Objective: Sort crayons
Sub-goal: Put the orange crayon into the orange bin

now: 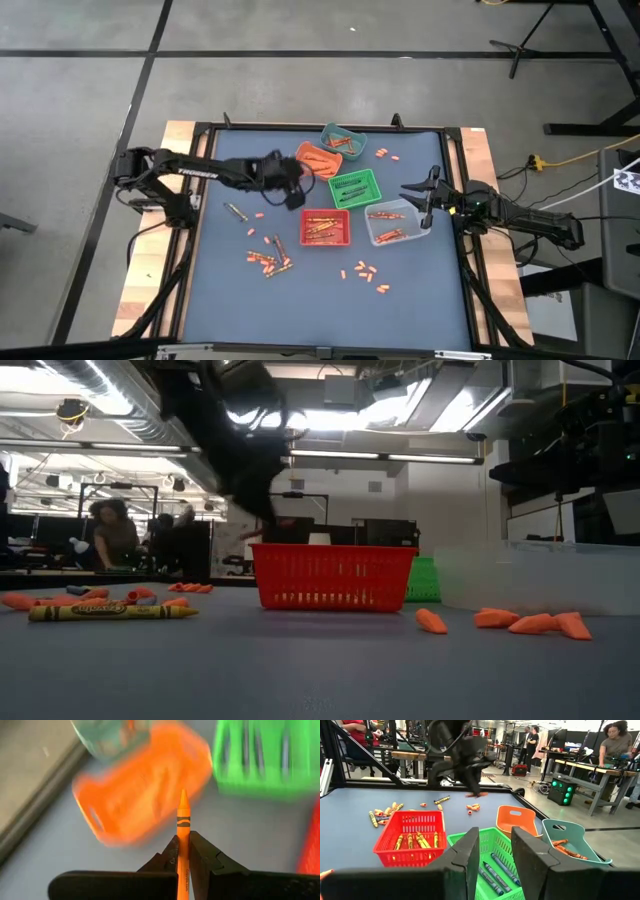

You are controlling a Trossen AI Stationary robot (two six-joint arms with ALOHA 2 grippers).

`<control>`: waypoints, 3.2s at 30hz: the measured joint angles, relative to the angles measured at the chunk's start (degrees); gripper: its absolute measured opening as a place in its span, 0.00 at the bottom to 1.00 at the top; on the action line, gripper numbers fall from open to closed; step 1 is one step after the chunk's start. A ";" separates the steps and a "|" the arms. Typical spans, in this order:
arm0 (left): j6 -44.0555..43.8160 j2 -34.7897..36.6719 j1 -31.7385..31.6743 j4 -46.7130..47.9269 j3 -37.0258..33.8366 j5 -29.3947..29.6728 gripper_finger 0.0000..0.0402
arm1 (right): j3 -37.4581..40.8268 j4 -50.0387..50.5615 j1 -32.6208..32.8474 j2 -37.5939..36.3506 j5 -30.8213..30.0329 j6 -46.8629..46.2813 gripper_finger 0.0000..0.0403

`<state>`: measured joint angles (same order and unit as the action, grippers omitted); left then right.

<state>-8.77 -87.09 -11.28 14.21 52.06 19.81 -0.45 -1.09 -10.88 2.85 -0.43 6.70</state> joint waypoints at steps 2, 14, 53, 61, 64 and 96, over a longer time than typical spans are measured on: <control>2.61 0.00 -1.97 -7.49 0.14 0.21 0.02 | 0.00 0.01 0.01 0.02 0.02 -0.02 0.28; 9.26 0.04 -9.81 -24.23 0.19 0.17 0.02 | -0.02 -0.01 0.01 0.02 0.02 0.00 0.28; -5.74 0.07 -9.69 -13.07 0.19 -12.58 0.19 | -0.02 0.01 0.00 0.02 0.01 -0.02 0.28; -20.35 0.07 -1.14 5.04 0.19 -19.74 0.19 | -0.02 0.01 0.01 0.01 0.00 -0.02 0.28; -30.55 0.07 2.63 8.91 0.19 -20.42 0.19 | 0.00 0.01 0.01 0.02 0.00 0.00 0.28; -91.95 -0.89 29.67 12.46 0.25 -14.35 0.18 | -0.02 0.00 0.00 0.01 0.00 -0.01 0.28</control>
<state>-100.72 -87.98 18.38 26.68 52.31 5.46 -0.46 -1.09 -10.88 2.86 -0.43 6.69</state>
